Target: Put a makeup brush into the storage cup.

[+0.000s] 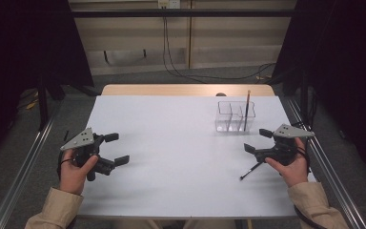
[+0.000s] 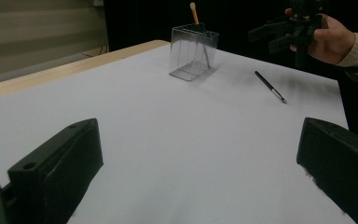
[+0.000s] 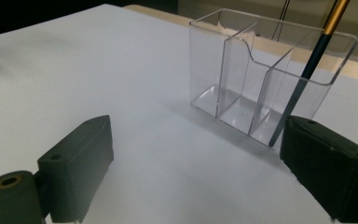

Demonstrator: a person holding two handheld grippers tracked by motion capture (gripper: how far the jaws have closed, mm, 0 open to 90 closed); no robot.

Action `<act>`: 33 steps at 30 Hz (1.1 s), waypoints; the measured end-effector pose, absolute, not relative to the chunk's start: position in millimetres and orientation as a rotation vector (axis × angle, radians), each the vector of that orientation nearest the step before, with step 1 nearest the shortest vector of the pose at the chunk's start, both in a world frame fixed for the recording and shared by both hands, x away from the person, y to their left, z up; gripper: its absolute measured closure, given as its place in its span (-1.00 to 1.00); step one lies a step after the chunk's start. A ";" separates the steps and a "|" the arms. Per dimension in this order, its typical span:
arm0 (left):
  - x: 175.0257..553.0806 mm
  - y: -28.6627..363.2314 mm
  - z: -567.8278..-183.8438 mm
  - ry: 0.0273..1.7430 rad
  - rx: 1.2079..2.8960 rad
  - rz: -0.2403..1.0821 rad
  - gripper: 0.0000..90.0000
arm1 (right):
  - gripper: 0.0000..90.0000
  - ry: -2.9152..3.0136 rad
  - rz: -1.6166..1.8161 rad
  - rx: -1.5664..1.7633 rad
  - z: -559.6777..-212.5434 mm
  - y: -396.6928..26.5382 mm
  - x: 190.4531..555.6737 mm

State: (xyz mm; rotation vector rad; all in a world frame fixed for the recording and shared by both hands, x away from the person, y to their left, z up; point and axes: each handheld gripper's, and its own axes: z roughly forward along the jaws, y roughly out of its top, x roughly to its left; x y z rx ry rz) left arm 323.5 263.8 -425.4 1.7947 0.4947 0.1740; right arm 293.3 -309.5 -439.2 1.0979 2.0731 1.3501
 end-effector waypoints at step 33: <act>325.5 257.1 -428.0 0.481 1.807 0.153 -1.00 | -0.82 2.393 1.093 1.099 -438.2 -325.7 306.0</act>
